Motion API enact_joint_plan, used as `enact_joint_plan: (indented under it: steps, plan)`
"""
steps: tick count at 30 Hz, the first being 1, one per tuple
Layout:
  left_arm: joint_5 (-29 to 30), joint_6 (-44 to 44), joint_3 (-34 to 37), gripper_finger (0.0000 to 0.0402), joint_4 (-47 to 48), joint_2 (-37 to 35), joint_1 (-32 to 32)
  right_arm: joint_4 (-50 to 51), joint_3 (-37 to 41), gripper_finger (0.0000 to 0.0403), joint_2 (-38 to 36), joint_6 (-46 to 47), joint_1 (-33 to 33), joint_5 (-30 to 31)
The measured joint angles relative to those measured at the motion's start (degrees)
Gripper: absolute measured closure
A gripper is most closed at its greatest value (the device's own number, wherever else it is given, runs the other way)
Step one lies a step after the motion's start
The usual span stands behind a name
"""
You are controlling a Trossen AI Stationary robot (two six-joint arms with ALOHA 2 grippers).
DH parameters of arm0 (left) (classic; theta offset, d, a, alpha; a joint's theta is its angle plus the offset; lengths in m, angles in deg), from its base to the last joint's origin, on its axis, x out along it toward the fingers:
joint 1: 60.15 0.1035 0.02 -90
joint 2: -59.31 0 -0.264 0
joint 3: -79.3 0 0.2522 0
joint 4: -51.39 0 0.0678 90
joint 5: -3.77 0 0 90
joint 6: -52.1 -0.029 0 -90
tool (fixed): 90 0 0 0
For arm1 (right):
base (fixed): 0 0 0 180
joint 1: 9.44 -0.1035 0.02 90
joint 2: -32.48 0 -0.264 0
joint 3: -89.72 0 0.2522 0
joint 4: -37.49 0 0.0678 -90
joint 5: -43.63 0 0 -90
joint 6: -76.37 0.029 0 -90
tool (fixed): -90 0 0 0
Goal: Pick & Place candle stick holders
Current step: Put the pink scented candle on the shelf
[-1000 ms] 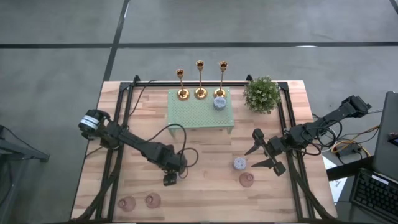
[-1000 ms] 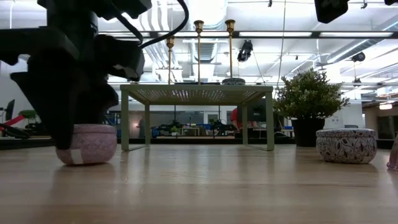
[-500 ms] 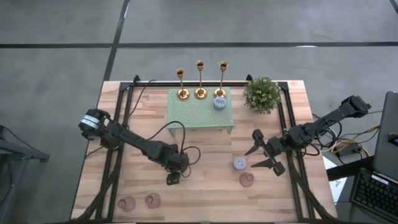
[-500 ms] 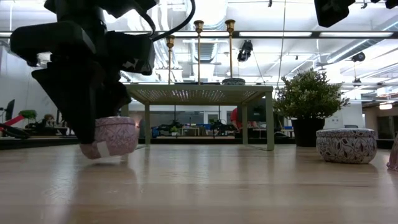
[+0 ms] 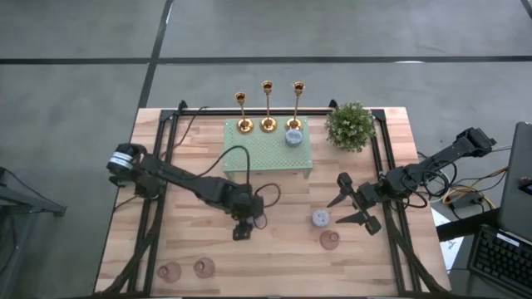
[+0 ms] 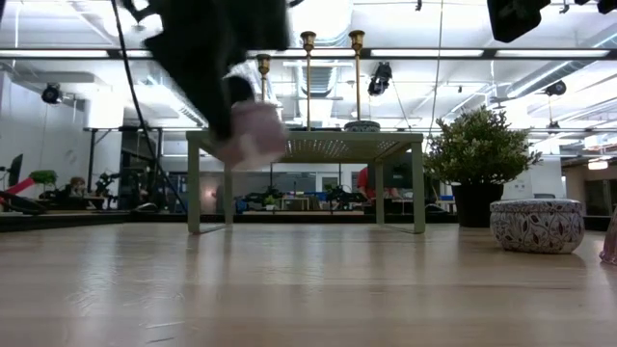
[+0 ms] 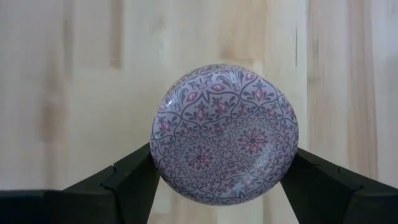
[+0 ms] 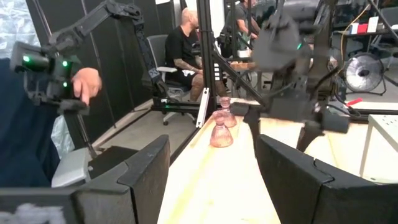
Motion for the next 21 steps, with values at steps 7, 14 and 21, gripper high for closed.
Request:
enact_joint_plan:
  steps: [7, 14, 21]
  plan:
    - [0.5, -6.1, -10.3, 0.0104, 8.5, -0.1, 6.5, -0.1, 0.3, 0.0175, 0.0, 0.0, 0.0, 0.1]
    - [2.5, -11.6, -19.2, 0.0104, 13.6, -0.1, 15.4, -0.4, 0.5, 0.0175, 0.0, -0.2, 0.0, 0.1]
    - [4.0, -10.9, -21.4, 0.0104, 13.4, -0.1, 25.3, -0.6, 0.5, 0.0175, 0.0, -0.5, 0.0, 0.1]
